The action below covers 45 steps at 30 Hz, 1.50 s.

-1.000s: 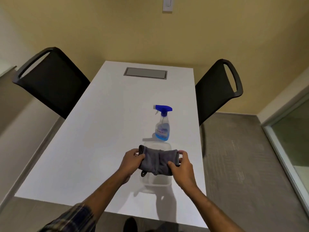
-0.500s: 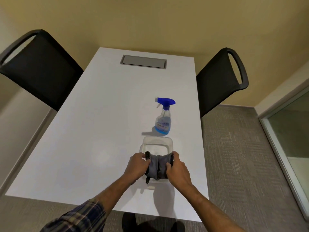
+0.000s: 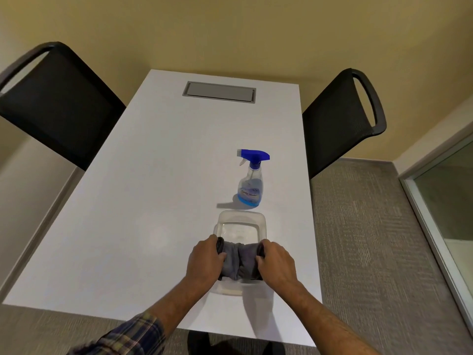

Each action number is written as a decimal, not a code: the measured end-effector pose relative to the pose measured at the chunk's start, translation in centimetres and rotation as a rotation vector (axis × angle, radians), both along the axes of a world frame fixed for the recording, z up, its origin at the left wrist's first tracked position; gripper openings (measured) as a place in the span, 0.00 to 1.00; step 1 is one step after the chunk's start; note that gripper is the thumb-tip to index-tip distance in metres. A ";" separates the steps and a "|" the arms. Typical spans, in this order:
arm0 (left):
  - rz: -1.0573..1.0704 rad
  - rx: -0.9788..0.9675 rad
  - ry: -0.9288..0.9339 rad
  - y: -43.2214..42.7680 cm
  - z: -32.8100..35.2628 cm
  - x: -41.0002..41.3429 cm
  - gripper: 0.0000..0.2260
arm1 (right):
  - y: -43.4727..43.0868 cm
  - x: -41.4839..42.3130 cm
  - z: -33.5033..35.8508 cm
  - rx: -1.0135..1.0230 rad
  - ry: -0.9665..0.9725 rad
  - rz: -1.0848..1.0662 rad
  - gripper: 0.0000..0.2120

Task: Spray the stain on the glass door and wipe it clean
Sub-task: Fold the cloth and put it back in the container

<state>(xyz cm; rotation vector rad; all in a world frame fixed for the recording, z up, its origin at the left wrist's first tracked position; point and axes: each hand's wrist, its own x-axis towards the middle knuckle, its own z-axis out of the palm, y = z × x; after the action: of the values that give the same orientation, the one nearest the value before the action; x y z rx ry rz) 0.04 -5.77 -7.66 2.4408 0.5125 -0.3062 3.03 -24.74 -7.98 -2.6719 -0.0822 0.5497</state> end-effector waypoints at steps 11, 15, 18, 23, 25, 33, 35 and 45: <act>0.059 -0.304 -0.253 -1.0 1.7 7.3 0.21 | 1.9 8.8 0.6 0.464 -0.125 -0.363 0.33; 0.038 -0.408 -0.216 -1.6 1.4 11.1 0.24 | 2.5 12.8 0.0 0.589 -0.130 -0.352 0.37; 0.017 -0.471 -0.185 -2.0 0.7 12.5 0.24 | 3.0 15.2 -1.0 0.656 -0.118 -0.320 0.37; 0.010 -0.527 -0.161 -2.7 0.4 13.8 0.25 | 3.8 17.8 -2.5 0.764 -0.092 -0.288 0.23; 0.006 -0.526 -0.164 -2.7 0.4 14.1 0.25 | 4.1 18.4 -2.8 0.784 -0.090 -0.272 0.16; -0.012 -0.490 -0.278 -1.1 2.7 13.8 0.32 | 2.6 17.1 2.9 0.735 -0.109 -0.090 0.19; -0.065 -0.480 -0.324 -0.4 4.5 13.6 0.31 | 1.8 16.2 5.9 0.722 -0.109 -0.020 0.20; -0.193 -0.615 -0.277 1.2 7.4 9.3 0.24 | 0.1 10.1 10.3 0.693 -0.001 0.101 0.22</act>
<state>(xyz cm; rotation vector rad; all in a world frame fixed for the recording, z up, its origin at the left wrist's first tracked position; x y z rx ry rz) 9.33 -4.56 -0.22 1.8864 0.0419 -0.1657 13.11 -24.59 2.35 -1.9989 -0.3424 0.4451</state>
